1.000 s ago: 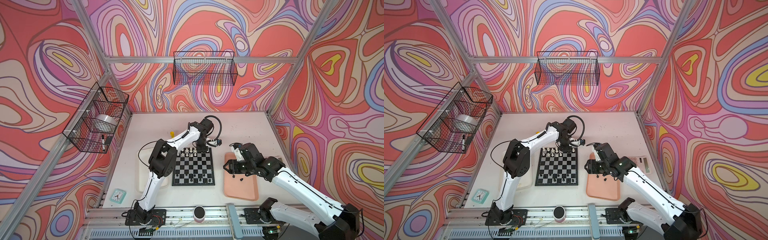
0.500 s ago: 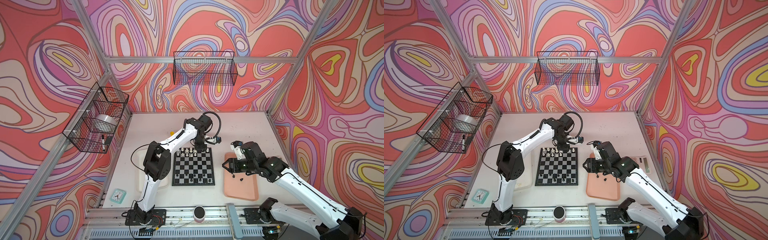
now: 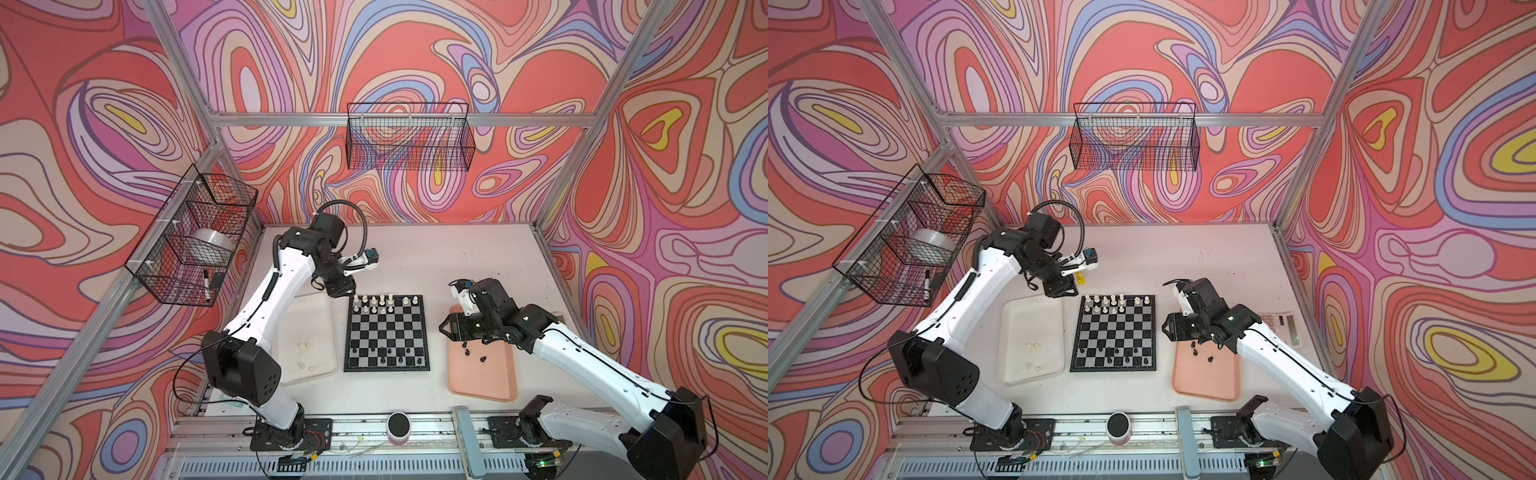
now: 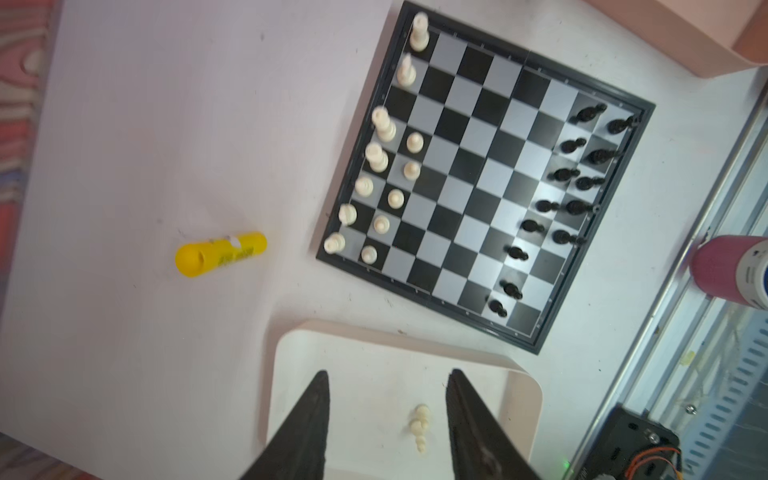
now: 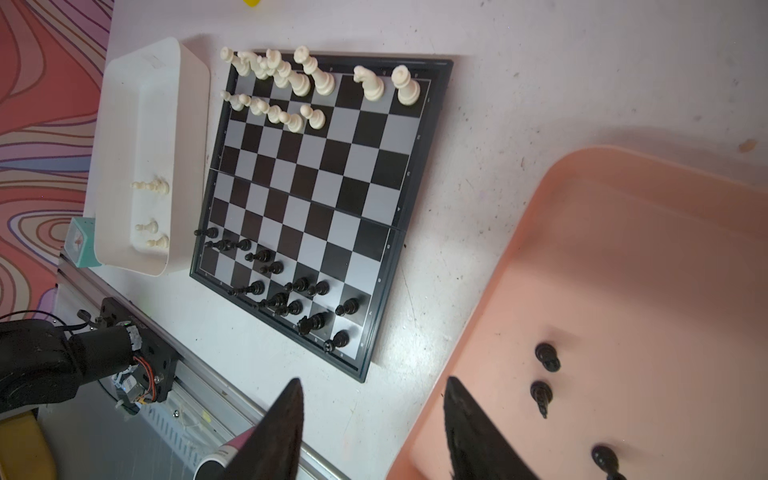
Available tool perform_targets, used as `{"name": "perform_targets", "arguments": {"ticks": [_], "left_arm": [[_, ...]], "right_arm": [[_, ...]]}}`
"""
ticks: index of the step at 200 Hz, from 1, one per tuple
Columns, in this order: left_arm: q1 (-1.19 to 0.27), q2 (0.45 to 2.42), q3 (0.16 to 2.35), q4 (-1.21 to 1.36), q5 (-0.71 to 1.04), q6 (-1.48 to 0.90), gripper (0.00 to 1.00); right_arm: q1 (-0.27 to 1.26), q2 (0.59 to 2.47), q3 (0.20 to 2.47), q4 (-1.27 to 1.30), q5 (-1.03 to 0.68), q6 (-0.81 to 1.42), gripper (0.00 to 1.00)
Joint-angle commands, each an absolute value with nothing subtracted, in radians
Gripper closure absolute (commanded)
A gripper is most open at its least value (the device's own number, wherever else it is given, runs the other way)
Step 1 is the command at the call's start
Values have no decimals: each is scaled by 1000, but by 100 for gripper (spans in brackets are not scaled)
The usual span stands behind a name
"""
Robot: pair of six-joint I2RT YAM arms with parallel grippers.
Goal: Set up the chess pieces on the board
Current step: 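Raise the left gripper off the board and move it back over the white tray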
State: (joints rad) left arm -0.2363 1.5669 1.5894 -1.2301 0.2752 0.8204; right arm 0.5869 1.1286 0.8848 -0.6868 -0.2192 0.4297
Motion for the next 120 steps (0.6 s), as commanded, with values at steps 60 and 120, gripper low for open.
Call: {"name": "perform_targets", "arguments": {"ticks": [60,120], "left_arm": [[-8,1329,1183,-1175,308,835,53],[31,1305,1087,-1121,258,872,55]], "right_arm": [[600,1251,955,-573,-250,401,44],[600,1277,948,-546,-262,407,44]]}}
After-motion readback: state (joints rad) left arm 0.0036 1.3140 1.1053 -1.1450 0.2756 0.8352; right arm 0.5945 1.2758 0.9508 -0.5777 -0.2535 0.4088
